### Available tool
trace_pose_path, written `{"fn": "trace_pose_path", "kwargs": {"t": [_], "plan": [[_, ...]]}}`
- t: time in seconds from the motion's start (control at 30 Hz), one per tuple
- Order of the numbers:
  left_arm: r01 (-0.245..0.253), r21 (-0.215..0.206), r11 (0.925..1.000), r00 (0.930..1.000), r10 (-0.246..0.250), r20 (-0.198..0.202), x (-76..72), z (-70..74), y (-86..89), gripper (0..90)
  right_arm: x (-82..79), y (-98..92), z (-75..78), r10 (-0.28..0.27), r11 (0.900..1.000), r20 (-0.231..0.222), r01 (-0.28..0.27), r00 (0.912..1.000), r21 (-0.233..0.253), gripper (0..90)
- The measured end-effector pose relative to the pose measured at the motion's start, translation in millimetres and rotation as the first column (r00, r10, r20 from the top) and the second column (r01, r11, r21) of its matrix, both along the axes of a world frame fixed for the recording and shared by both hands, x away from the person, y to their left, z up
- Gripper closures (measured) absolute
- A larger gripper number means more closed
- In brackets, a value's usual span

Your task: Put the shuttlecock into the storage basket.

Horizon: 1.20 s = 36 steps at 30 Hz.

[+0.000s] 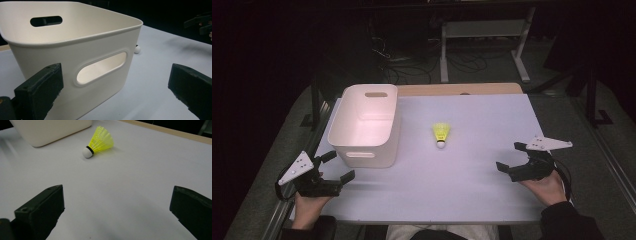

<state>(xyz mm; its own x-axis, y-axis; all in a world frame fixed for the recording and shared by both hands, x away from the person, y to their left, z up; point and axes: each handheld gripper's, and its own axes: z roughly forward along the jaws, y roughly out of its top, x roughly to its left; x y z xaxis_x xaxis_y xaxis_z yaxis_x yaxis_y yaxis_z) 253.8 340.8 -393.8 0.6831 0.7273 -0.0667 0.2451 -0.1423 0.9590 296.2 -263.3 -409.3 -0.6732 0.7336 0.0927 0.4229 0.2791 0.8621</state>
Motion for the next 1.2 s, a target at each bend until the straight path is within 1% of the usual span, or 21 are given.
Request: {"fn": "trace_pose_path", "kwargs": {"t": [0.3, 0.5, 0.67, 0.77, 0.83, 0.87, 0.9, 0.93, 1.2], "plan": [[-0.002, 0.002, 1.0000, 1.0000, 0.002, -0.001, -0.8, -0.1, 0.2, 0.0, -2.4, 0.0, 2.2, -0.001, 1.000, -0.003, 0.001, 1.0000, 0.002, 0.0], [-0.002, 0.007, 1.0000, 1.0000, 0.002, -0.004, -1.2, -0.5, -0.1, 0.0, -2.6, 2.5, 5.7, 0.002, 1.000, -0.001, -0.002, 1.0000, -0.009, 0.0], [-0.002, 0.010, 1.0000, 1.0000, 0.002, -0.005, -1.6, -0.7, -0.2, 0.0, -1.0, 3.6, 8.3, 0.005, 1.000, -0.008, -0.005, 1.0000, -0.028, 0.0], [-0.005, 0.010, 0.9999, 1.0000, 0.005, -0.006, -2.0, -0.8, 0.1, 0.0, -0.2, 4.2, 13.3, 0.010, 0.999, -0.014, -0.010, 0.9998, -0.032, 0.0], [-0.006, 0.010, 0.9999, 1.0000, 0.006, -0.006, -2.0, -0.8, 0.1, 0.0, 0.2, 4.6, 14.8, 0.012, 0.999, -0.014, -0.012, 0.9998, -0.036, 0.0], [-0.007, 0.010, 0.9999, 1.0000, 0.007, -0.006, -2.2, -0.8, 0.2, 0.0, 0.9, 5.6, 18.2, 0.015, 0.999, -0.014, -0.016, 0.9998, -0.044, 0.0], [-0.007, 0.010, 0.9999, 1.0000, 0.007, -0.006, -2.2, -0.8, 0.2, 0.0, 0.9, 5.6, 18.2, 0.015, 0.999, -0.014, -0.016, 0.9998, -0.044, 0.0], [-0.008, 0.009, 0.9999, 0.9999, 0.009, -0.006, -2.4, -0.7, 0.4, 0.0, 2.1, 6.7, 21.7, 0.018, 0.999, -0.014, -0.019, 0.9997, -0.048, 0.0], [-0.010, 0.009, 0.9999, 0.9999, 0.010, -0.007, -2.7, -0.7, 0.4, 0.0, 7.2, 12.5, 35.1, 0.037, 0.997, -0.011, -0.038, 0.9992, -0.069, 0.0]]}}
